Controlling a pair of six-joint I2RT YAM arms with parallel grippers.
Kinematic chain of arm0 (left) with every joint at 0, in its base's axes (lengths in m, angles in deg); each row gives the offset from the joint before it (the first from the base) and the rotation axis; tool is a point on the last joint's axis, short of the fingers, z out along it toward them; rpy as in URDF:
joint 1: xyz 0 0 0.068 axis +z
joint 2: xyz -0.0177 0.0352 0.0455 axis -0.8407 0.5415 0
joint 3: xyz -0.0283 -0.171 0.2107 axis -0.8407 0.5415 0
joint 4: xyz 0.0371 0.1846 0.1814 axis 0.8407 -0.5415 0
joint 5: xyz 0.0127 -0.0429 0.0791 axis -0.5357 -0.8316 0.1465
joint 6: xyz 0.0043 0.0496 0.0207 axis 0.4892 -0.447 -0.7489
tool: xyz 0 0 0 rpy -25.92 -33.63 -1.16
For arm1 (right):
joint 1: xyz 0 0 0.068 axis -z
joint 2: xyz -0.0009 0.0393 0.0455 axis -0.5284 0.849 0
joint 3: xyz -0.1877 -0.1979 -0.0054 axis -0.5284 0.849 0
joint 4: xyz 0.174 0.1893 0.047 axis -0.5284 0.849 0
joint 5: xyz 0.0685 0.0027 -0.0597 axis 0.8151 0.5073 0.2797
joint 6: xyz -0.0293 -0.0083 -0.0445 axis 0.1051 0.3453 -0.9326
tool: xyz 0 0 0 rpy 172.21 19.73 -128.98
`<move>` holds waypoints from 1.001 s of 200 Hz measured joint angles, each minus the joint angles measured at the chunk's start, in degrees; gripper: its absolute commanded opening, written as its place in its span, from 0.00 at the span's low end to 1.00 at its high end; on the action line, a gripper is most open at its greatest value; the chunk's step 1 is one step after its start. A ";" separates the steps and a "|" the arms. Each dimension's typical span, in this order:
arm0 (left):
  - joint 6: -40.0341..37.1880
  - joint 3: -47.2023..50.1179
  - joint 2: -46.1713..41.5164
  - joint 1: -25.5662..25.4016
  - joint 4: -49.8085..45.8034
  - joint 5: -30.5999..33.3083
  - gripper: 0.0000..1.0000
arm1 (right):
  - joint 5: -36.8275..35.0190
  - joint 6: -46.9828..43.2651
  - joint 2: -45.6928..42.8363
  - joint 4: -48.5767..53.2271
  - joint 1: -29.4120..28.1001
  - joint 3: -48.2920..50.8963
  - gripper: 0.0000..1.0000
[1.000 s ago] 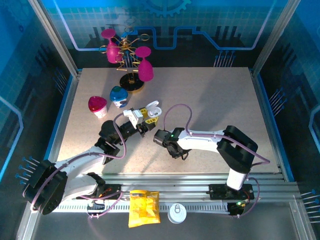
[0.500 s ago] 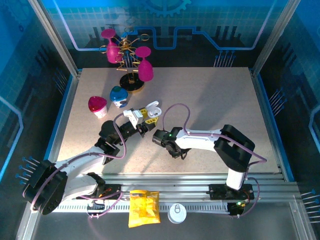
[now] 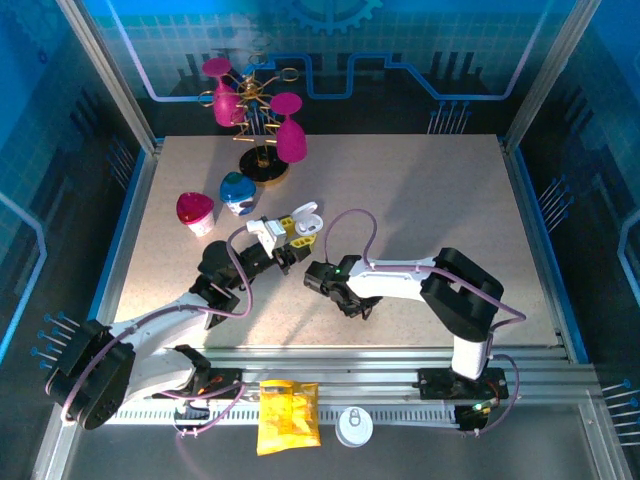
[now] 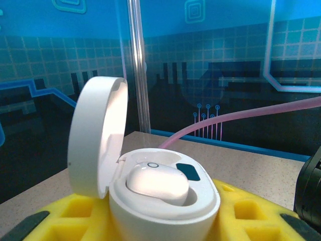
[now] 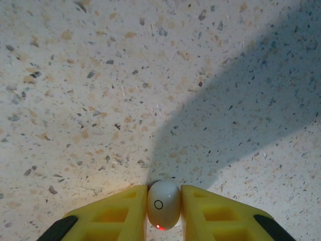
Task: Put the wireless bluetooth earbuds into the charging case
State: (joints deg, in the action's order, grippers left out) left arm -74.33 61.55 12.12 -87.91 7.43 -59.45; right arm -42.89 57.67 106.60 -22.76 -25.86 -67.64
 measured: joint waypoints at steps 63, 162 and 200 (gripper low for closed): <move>-0.02 0.00 0.00 0.00 0.00 0.00 0.32 | -0.24 -0.63 -0.13 0.63 0.00 -0.63 0.15; 0.46 0.00 2.73 0.22 0.48 -2.21 0.32 | 23.80 -7.50 -33.51 -15.54 11.85 7.39 0.14; 0.92 -0.02 2.73 0.22 0.24 -6.82 0.32 | 38.93 -9.75 -40.59 -21.49 17.25 7.98 0.12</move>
State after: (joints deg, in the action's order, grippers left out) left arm -73.41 61.53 14.85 -87.69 7.67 -66.27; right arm -3.96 47.92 66.01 -44.25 -8.62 -59.67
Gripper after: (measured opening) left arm 0.384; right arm 0.136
